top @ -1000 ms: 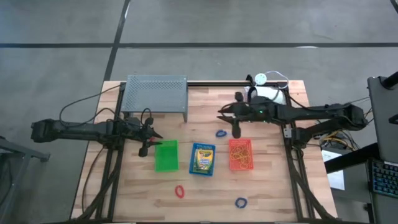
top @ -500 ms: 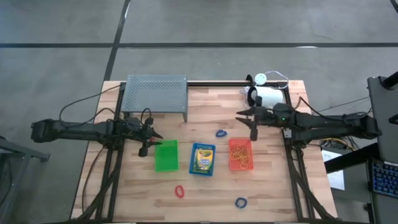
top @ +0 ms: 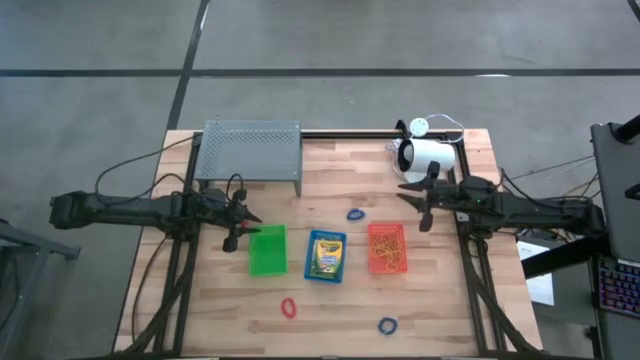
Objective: Pick & Place Office Desk Supplies
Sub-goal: Put the blue spring keychain into the green bin
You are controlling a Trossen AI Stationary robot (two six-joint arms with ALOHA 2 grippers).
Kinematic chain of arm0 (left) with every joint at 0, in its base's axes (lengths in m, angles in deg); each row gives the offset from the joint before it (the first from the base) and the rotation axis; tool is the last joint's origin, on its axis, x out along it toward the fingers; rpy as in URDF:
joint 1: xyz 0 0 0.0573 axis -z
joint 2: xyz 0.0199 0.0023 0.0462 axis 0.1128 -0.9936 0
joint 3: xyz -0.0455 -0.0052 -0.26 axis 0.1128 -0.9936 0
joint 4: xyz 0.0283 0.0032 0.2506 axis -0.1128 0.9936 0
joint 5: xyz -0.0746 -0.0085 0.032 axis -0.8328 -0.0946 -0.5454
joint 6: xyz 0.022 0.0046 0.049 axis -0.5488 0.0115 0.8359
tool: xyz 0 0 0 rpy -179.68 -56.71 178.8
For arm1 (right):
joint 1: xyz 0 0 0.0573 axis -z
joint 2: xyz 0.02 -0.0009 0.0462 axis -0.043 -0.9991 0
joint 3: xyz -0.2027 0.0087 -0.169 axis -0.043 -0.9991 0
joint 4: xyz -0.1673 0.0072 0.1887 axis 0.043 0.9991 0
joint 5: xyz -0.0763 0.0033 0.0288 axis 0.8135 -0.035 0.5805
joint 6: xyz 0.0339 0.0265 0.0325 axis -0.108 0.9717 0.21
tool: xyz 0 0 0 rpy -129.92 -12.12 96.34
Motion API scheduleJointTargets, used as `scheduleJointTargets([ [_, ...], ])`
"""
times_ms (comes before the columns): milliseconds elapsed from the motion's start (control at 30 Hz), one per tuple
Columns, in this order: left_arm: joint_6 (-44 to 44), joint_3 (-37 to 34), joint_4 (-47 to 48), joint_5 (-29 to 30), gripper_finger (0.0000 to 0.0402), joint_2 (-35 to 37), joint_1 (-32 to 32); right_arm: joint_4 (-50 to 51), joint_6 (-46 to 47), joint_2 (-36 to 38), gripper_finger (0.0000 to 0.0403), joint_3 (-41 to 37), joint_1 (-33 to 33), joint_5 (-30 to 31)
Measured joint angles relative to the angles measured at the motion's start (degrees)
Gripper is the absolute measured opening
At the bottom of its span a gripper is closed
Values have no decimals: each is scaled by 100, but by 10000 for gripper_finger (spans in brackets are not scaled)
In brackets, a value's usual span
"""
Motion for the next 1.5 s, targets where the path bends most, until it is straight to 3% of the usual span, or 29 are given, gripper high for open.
scheduleJointTargets([
  [467,0,0,0,0,139,0,-1,1432,567,1409,105,-182,-2,147],
  [833,0,0,0,0,138,0,0,1417,427,2192,105,-730,-2,228],
  [1500,0,0,0,0,138,1,-1,1296,438,2151,105,-628,-2,281],
])
